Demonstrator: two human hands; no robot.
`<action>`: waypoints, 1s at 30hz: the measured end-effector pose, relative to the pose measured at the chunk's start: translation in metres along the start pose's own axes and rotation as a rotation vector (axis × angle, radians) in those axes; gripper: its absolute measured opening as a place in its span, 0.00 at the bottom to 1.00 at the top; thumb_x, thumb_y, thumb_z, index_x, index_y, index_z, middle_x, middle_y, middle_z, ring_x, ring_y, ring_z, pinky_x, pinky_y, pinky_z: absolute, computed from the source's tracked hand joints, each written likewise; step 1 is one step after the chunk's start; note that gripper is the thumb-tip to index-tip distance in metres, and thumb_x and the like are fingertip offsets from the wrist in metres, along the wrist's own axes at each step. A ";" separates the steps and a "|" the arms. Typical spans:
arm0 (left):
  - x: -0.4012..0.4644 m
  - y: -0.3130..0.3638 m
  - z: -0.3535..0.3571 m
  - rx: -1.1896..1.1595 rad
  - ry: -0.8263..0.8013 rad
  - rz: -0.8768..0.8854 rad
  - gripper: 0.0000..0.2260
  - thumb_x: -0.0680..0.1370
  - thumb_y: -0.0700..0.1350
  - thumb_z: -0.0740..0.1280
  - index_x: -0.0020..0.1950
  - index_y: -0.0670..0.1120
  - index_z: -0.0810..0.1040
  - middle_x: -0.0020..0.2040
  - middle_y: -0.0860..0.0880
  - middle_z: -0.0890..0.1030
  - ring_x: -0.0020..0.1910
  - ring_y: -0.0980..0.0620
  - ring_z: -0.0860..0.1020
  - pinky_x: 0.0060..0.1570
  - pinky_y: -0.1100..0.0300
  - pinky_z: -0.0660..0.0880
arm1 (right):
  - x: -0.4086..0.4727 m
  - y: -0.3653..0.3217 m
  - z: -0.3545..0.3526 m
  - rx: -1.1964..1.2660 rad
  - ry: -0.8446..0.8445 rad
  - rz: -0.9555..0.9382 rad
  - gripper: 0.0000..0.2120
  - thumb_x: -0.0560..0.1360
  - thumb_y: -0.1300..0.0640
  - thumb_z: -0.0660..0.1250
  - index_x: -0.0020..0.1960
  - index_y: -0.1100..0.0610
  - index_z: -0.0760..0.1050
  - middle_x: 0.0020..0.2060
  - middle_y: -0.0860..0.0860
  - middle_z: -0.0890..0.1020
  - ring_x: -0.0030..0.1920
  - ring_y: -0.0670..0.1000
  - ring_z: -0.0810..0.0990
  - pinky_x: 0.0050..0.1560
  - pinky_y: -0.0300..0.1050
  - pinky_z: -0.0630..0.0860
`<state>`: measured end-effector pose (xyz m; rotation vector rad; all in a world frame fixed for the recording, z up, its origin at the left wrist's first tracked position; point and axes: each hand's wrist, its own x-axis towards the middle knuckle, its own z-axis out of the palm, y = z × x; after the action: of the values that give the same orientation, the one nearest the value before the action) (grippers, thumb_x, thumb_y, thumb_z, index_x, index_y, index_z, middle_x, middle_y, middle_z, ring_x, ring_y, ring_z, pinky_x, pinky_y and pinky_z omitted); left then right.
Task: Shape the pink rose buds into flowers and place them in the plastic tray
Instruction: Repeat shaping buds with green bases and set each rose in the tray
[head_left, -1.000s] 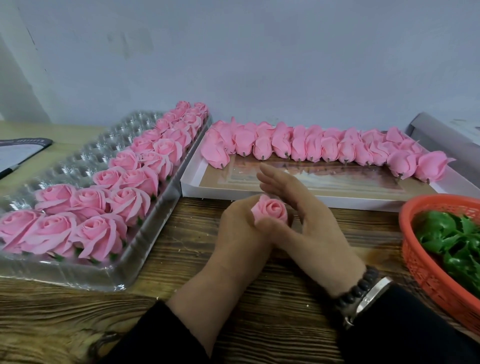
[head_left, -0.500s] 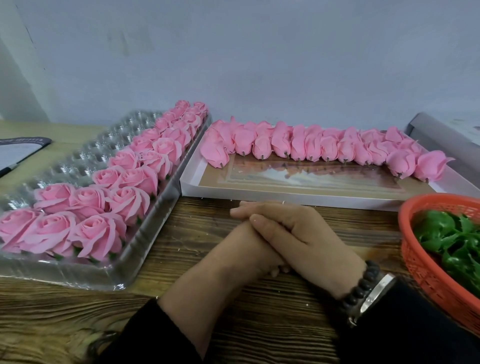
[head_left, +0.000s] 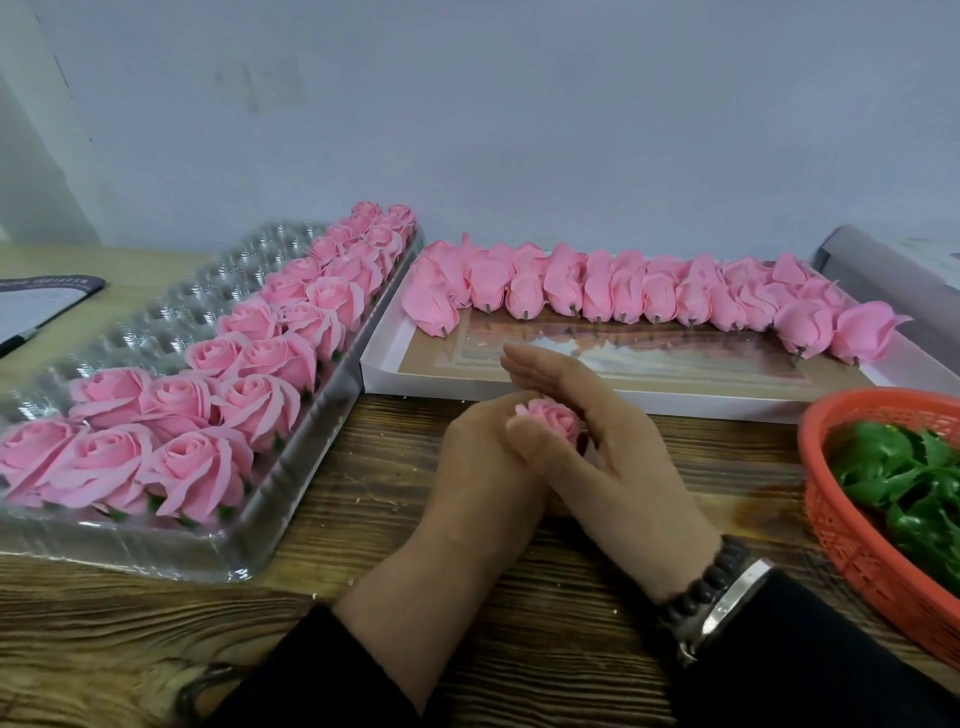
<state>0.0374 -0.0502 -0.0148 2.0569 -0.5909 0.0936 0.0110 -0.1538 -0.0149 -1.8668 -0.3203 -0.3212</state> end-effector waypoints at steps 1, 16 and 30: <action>-0.001 0.000 0.003 0.064 0.010 0.028 0.11 0.76 0.44 0.64 0.36 0.57 0.71 0.34 0.58 0.74 0.37 0.70 0.75 0.34 0.75 0.71 | -0.001 0.000 0.003 -0.012 0.031 -0.014 0.22 0.67 0.35 0.60 0.60 0.38 0.70 0.59 0.36 0.76 0.60 0.33 0.73 0.59 0.29 0.69; -0.008 0.014 -0.008 -0.232 -0.288 -0.128 0.16 0.72 0.34 0.66 0.27 0.49 0.74 0.26 0.52 0.75 0.26 0.59 0.74 0.27 0.71 0.69 | 0.001 -0.008 -0.010 0.024 -0.241 0.097 0.13 0.74 0.53 0.66 0.58 0.42 0.77 0.49 0.42 0.83 0.40 0.47 0.84 0.35 0.36 0.79; -0.004 0.005 0.007 -0.080 0.015 0.068 0.13 0.77 0.40 0.63 0.39 0.58 0.71 0.34 0.62 0.73 0.36 0.74 0.74 0.35 0.80 0.68 | -0.001 -0.002 0.005 -0.027 0.072 0.014 0.22 0.68 0.34 0.60 0.58 0.41 0.75 0.54 0.38 0.80 0.57 0.35 0.75 0.57 0.29 0.71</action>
<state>0.0301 -0.0570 -0.0158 1.9572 -0.6457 0.1231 0.0097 -0.1488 -0.0155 -1.8781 -0.2549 -0.3846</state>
